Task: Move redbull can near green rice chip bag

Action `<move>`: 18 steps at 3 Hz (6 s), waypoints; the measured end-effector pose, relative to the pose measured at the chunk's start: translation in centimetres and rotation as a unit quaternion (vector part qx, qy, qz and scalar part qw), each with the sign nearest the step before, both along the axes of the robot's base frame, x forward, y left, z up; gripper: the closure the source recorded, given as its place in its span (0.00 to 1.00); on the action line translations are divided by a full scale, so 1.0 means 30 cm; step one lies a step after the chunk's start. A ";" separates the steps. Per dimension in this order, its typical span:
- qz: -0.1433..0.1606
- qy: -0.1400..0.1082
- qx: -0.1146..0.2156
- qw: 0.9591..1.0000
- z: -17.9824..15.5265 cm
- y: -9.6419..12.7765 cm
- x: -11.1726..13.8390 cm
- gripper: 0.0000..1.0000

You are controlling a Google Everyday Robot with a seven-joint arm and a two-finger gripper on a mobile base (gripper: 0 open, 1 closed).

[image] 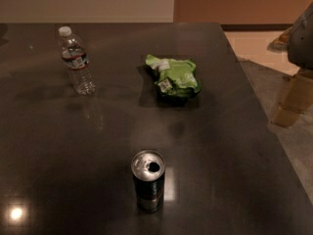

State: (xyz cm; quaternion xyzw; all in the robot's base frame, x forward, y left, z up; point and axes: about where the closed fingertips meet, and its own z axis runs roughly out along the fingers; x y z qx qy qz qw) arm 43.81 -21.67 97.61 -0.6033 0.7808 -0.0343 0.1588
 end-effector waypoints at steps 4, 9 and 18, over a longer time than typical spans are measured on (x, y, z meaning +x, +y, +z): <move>0.070 0.025 0.054 0.996 -0.049 0.145 -0.022 0.00; 0.316 0.156 0.300 0.886 -0.246 0.660 -0.340 0.00; 0.181 0.045 0.298 0.936 -0.118 0.523 0.071 1.00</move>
Offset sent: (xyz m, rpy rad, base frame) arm 0.0006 0.0104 -0.0019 0.0223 0.0342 0.0475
